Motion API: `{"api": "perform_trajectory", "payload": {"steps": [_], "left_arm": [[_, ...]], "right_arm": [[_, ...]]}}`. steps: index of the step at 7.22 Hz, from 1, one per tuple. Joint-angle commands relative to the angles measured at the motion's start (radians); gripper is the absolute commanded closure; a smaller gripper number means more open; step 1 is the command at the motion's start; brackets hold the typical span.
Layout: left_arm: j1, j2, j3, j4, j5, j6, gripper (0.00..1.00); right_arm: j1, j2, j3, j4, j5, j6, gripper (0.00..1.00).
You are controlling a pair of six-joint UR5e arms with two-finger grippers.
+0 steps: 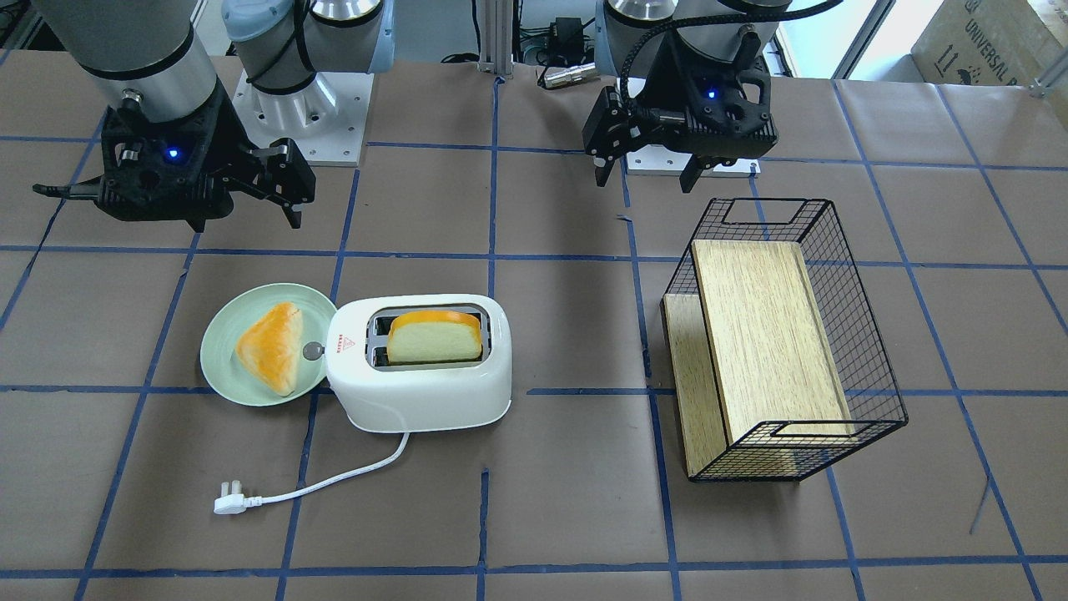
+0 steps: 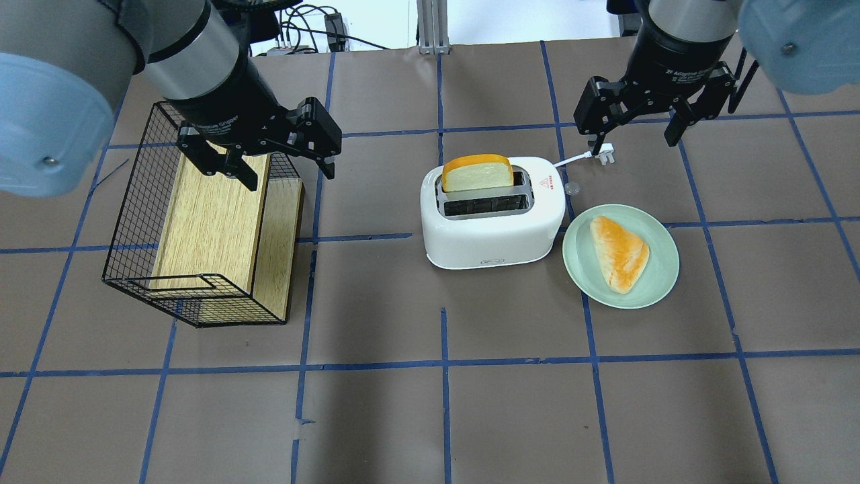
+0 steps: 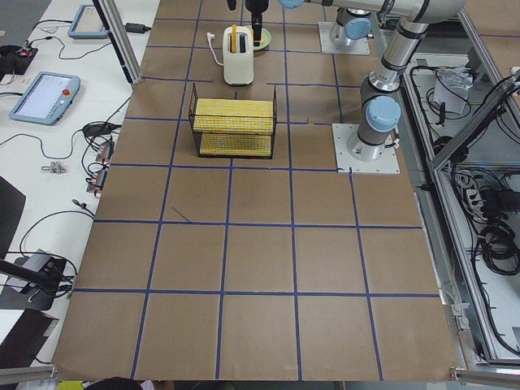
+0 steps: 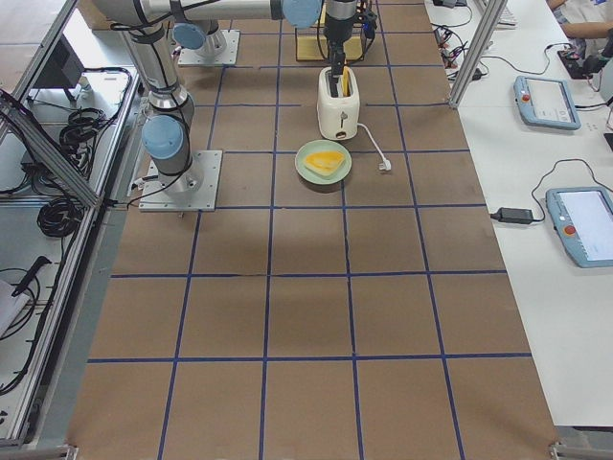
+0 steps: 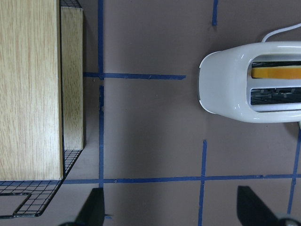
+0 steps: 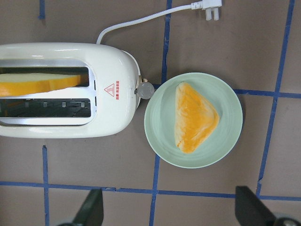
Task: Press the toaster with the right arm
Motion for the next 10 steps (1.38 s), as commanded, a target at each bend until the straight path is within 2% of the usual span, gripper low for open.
{"api": "perform_trajectory", "payload": {"steps": [1, 10], "left_arm": [[0.000, 0.000, -0.001, 0.000, 0.000, 0.000, 0.00], [0.000, 0.000, -0.001, 0.000, 0.000, 0.000, 0.00]], "right_arm": [[0.001, 0.000, 0.000, 0.002, 0.003, 0.000, 0.00], [0.003, -0.006, 0.011, 0.002, -0.002, -0.046, 0.00]]}}
